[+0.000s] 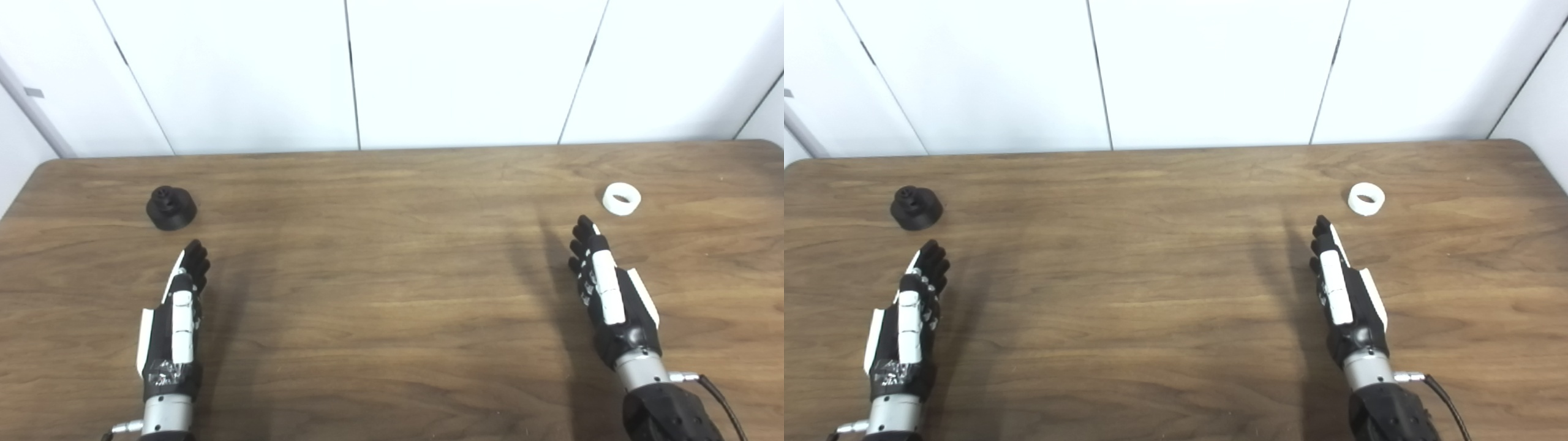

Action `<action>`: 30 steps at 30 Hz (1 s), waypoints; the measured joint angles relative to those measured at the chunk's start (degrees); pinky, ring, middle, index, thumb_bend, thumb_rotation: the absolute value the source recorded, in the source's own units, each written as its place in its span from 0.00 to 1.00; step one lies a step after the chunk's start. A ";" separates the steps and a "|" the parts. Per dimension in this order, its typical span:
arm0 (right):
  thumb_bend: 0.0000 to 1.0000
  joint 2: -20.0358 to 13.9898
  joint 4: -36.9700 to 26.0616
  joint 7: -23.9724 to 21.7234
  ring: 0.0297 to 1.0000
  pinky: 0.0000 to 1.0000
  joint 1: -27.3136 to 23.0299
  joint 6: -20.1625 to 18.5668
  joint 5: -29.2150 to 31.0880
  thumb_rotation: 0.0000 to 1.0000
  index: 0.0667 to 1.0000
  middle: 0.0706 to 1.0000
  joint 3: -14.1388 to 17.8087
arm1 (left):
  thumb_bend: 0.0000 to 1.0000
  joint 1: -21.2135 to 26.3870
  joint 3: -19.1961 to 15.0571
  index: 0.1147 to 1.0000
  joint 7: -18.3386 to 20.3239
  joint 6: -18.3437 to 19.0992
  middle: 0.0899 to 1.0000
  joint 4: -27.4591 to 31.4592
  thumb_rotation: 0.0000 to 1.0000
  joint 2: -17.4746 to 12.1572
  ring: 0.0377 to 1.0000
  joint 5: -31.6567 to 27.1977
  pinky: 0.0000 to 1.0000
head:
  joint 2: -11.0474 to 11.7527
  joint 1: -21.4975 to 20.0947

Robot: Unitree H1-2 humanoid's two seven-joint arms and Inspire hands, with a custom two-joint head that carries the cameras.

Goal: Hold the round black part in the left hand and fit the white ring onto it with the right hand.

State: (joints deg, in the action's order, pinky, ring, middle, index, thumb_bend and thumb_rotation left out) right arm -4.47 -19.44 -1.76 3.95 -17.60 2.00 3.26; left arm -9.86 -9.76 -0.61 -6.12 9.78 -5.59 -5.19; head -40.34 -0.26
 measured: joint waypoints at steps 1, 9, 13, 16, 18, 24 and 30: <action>0.58 0.00 0.00 0.00 1.00 1.00 0.00 0.00 -0.02 1.00 1.00 1.00 0.00 | 0.54 -0.03 0.05 0.95 0.09 0.00 0.97 0.01 0.97 -0.05 0.97 0.07 1.00 | 0.00 0.00; 0.58 -0.01 -0.01 0.00 1.00 1.00 0.01 0.00 -0.11 1.00 1.00 1.00 -0.03 | 0.54 -0.20 0.15 0.92 0.80 0.00 0.96 0.03 0.98 -0.47 0.98 0.99 1.00 | -0.18 0.00; 0.57 -0.05 -0.02 0.02 1.00 1.00 0.01 -0.02 -0.18 1.00 1.00 1.00 -0.03 | 0.55 -0.22 0.15 0.92 0.82 0.01 0.96 0.05 0.97 -0.46 0.98 1.17 1.00 | 0.44 2.18; 0.56 -0.45 -0.02 -0.06 1.00 1.00 0.08 0.02 -0.16 1.00 1.00 1.00 0.00 | 0.53 -0.43 0.33 0.92 0.78 0.01 0.95 0.39 0.97 -0.33 0.96 1.34 0.99 | 1.23 4.82; 0.55 -0.86 -0.02 -0.36 1.00 1.00 0.19 0.07 0.02 1.00 1.00 1.00 0.18 | 0.53 -0.66 0.73 0.92 0.68 0.00 0.95 0.54 0.97 -0.06 0.96 2.28 1.00 | 1.67 6.14; 0.54 -2.55 0.58 -1.75 1.00 1.00 0.61 1.13 2.49 1.00 1.00 1.00 1.51 | 0.53 -0.65 2.55 0.91 -0.40 -1.41 0.94 0.57 0.94 0.77 0.94 5.79 0.99 | 5.62 14.15; 0.52 -3.96 3.01 -3.28 1.00 1.00 0.61 4.07 4.53 1.00 1.00 1.00 2.48 | 0.56 -0.21 3.60 0.90 -1.58 -1.69 0.94 0.17 0.89 1.74 0.95 9.26 1.00 | 9.14 18.19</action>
State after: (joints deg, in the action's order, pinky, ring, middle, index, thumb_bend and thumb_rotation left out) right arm -8.43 -16.43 -5.05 4.56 -13.53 6.53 5.74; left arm -10.08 -6.16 -2.18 -7.81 9.95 -3.85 4.07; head -31.21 17.93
